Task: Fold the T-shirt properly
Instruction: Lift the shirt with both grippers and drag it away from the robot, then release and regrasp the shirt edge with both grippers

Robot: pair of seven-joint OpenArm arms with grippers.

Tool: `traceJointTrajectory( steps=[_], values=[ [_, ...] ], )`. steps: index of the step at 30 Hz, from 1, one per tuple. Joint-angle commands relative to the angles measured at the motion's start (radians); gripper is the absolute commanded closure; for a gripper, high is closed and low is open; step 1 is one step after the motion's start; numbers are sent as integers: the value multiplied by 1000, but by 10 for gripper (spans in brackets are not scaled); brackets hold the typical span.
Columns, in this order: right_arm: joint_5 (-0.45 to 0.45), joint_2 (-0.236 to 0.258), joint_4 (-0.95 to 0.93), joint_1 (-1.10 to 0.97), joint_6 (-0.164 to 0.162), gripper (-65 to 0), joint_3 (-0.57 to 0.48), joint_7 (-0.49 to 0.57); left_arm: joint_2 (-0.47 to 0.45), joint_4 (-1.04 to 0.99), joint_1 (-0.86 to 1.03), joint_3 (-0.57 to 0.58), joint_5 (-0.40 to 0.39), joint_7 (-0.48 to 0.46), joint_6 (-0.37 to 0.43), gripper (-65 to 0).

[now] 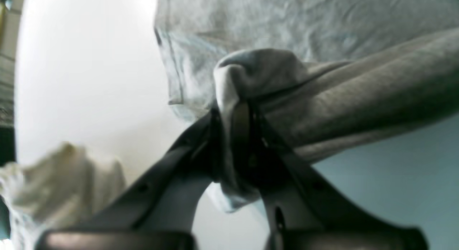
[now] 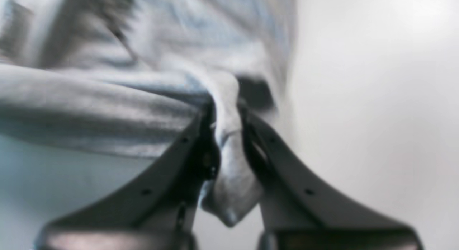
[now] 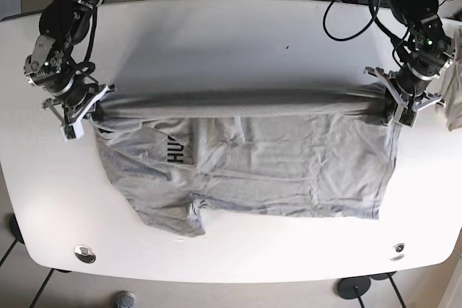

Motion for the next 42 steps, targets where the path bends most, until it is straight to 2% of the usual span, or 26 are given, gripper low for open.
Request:
traceJointTrajectory(
  steps=[1,5,6,8,11,14,15,17,19,20,23,24,26,29,32,36,39,41,42],
  values=[
    [2,18,29,-34,-2,-21,20,26,-20,27,54,-45,-13,-20,11,-6],
    [2,18,29,-132,-1,-21,51,26,25,74,190,-120,-57,-18,11,-6],
    [3,18,34,-154,7,-21,54,26,45,93,216,-140,-60,-18,11,-6],
    [3,15,58,-198,45,-21,69,22,84,114,281,-168,-60,-18,11,-6],
    [2,-6,106,-266,71,-22,71,20,126,120,356,-181,-60,-18,11,-6],
    [2,-11,160,-327,75,-27,72,20,166,117,384,-249,-53,-18,11,-14],
    [2,-11,164,-332,75,-40,72,20,170,117,384,-258,-53,-17,11,-40],
    [3,-11,169,-333,75,-138,74,22,170,116,382,-258,-53,-17,11,-158],
    [8,-14,193,-332,75,-285,106,25,169,116,376,-256,-53,-17,11,-293],
    [26,-26,198,-326,75,-354,126,25,169,119,361,-255,-56,-17,11,-339],
    [57,-31,163,-243,75,-517,163,49,163,119,262,-256,-53,-17,11,-357],
    [57,-29,127,-209,75,-523,161,51,152,119,227,-255,-53,-15,11,-357],
    [57,5,71,-128,71,-523,152,51,127,119,155,-223,-53,8,11,-357],
    [57,55,-38,-25,67,-523,108,51,64,119,31,-177,-54,135,11,-357],
    [68,75,-38,7,67,-523,105,3,55,119,-49,-168,-54,192,11,-357],
    [69,63,94,-62,75,-523,106,-67,61,120,-60,-166,-70,193,11,-357],
    [69,3,235,-165,76,-523,106,-89,60,120,-25,-175,-114,193,11,-357],
    [75,-18,299,-232,78,-523,106,-103,60,120,35,-175,-160,193,11,-357],
    [109,-35,308,-264,83,-523,106,-106,61,120,69,-175,-197,192,11,-343]
  ],
)
